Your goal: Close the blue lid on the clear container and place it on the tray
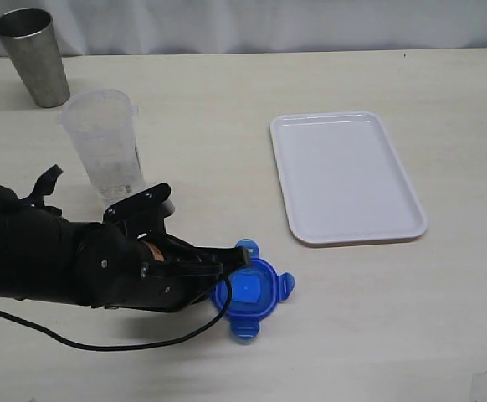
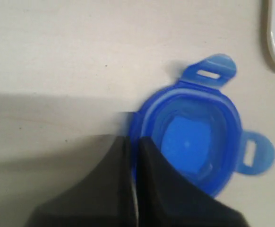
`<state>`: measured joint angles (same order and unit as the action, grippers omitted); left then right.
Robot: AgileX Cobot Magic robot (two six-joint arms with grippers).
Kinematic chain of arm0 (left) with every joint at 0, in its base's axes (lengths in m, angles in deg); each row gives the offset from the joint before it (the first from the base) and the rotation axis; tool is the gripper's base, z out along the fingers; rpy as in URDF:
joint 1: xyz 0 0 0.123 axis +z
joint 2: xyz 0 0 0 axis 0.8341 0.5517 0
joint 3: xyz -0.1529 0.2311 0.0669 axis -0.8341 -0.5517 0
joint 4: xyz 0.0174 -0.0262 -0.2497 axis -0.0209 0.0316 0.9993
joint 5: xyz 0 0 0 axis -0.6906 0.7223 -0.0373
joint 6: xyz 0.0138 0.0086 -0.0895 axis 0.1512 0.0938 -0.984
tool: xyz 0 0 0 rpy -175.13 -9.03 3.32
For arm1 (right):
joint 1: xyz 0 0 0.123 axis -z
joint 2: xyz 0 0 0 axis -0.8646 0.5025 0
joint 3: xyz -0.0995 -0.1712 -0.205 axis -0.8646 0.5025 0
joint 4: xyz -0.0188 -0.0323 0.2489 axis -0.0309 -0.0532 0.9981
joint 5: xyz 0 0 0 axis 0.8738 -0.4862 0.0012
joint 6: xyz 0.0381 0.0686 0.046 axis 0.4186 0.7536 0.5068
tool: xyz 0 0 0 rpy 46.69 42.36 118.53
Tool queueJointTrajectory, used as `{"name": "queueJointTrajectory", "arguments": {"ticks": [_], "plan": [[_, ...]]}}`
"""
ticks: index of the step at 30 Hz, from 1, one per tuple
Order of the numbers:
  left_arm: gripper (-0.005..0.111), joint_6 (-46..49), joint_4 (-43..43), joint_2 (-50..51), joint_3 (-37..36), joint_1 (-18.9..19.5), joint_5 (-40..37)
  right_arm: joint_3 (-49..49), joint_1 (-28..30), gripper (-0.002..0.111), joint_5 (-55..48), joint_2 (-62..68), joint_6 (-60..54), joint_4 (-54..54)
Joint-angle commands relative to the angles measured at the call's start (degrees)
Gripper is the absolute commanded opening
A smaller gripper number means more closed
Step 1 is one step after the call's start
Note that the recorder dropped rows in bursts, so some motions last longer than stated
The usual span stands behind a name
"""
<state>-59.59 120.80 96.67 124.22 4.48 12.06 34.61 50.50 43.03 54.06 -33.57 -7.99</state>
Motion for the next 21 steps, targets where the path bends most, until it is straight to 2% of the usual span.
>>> {"name": "queueJointTrajectory", "arguments": {"ticks": [1, 11, 16, 21], "plan": [[0.0, -0.3, 0.1, 0.1, 0.3, 0.2, -0.2, 0.1, -0.2, 0.004, 0.2, -0.3, -0.3, 0.0], [0.0, 8.9, -1.5, -4.0, 0.3, 0.2, -3.7, 0.1, -0.2, 0.004, 0.2, -0.3, -0.3, 0.0], [0.0, 8.9, -9.5, -9.5, 0.3, 0.2, -4.9, 0.1, -0.2, 0.004, 0.2, -0.3, -0.3, 0.0], [0.0, 8.9, -24.5, -15.8, 0.5, 0.2, -7.7, 0.1, -0.2, 0.004, 0.2, -0.3, -0.3, 0.0]]}}
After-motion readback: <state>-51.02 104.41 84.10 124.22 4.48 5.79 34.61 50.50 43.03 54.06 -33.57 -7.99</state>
